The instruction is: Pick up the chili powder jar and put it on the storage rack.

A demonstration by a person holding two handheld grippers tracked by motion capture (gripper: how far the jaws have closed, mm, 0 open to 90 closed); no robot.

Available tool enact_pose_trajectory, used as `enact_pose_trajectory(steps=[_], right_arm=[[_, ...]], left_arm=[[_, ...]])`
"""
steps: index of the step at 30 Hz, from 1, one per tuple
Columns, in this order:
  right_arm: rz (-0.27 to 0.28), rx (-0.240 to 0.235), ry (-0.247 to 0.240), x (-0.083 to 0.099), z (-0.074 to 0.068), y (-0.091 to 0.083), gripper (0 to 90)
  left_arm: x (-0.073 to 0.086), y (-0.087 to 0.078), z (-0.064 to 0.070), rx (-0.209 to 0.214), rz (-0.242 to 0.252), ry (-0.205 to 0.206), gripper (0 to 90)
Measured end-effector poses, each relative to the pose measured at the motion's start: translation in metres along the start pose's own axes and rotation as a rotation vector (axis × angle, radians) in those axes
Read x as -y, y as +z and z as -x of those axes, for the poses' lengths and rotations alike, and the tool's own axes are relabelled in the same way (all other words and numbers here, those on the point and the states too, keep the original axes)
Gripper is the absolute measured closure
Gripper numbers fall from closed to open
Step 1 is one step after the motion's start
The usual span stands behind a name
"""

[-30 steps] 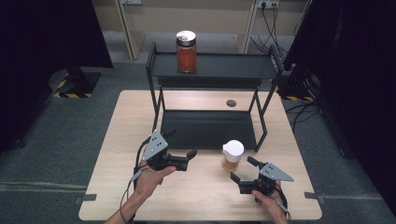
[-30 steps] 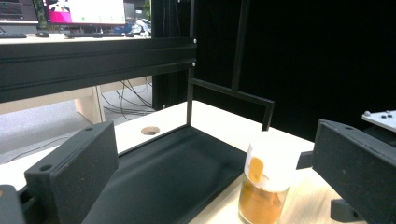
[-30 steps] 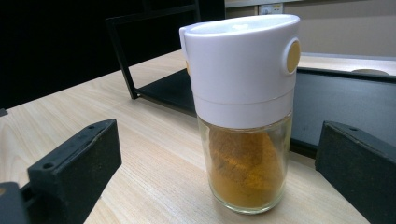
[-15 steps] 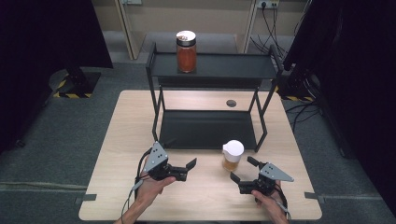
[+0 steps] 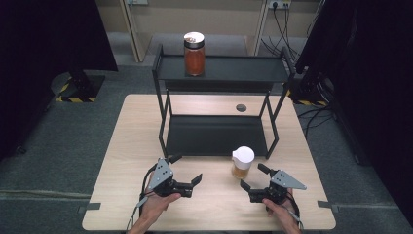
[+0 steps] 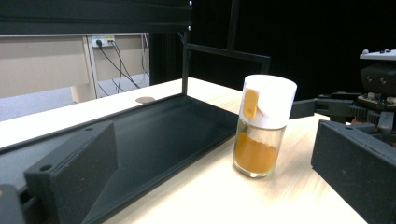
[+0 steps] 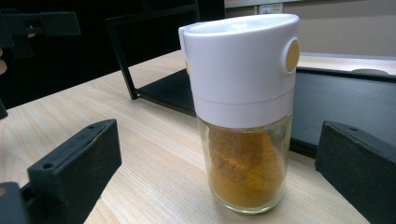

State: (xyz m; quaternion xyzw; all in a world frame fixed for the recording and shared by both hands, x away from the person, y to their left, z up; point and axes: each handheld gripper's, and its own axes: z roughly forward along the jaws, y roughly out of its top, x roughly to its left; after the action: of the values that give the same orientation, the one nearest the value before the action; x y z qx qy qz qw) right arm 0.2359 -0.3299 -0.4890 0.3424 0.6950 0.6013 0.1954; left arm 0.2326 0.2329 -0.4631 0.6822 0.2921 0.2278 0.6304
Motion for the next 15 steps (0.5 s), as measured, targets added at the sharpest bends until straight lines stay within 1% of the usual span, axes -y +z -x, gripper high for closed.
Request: enact_pose_trajectory(steps=[6,15], right_arm=[[0.002,0.001,-0.001,0.000,0.001,0.000,0.8],[-0.001,0.000,0.000,0.001,0.001,0.000,0.8]], left_arm=[[0.009,-0.002,0.002,-0.004,0.001,0.013,0.3],[0.021,-0.006,0.003,-0.006,0.017,0.008,0.3]])
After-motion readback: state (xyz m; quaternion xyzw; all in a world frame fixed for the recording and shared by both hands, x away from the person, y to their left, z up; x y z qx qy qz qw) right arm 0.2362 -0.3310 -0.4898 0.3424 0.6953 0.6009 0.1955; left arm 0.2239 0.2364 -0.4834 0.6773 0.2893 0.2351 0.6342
